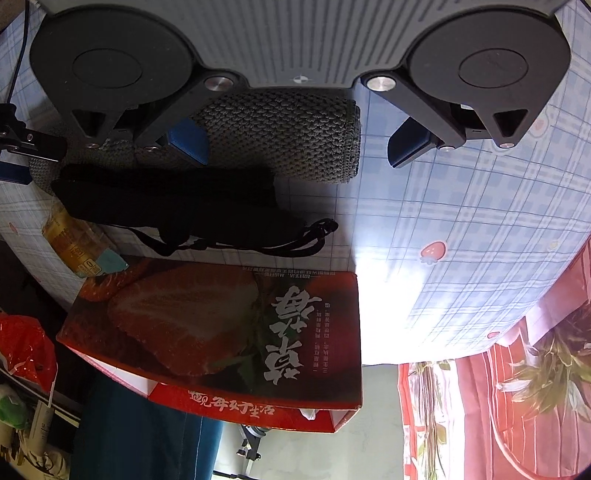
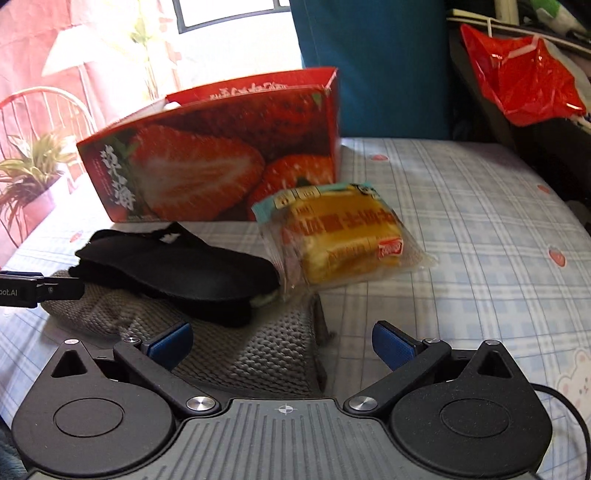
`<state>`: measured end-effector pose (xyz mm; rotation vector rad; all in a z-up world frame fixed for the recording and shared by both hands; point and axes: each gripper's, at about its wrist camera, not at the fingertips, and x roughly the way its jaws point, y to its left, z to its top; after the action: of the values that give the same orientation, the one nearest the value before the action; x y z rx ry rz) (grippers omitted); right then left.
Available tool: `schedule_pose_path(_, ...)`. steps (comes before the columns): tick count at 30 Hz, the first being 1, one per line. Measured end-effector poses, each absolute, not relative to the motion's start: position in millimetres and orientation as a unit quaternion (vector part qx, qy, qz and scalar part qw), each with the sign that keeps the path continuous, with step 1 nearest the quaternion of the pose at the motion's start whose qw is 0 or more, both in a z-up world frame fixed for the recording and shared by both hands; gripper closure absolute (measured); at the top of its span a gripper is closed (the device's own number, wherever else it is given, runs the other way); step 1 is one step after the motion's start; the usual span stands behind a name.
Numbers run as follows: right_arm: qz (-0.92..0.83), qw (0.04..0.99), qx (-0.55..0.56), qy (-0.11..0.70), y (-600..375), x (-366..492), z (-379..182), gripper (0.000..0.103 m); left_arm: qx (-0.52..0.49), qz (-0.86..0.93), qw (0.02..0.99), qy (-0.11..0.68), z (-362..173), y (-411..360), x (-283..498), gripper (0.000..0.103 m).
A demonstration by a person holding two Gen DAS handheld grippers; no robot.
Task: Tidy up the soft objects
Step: 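Move both open grippers down onto the grey knitted cloth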
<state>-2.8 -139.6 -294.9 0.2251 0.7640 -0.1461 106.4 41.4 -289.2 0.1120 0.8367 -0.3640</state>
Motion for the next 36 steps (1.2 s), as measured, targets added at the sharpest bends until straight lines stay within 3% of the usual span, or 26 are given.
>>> schedule_pose_path(36,-0.067,0.930,0.066,0.356,-133,-4,-306,0.000,0.050,-0.167,0.899,0.401,-306,41,103,0.000)
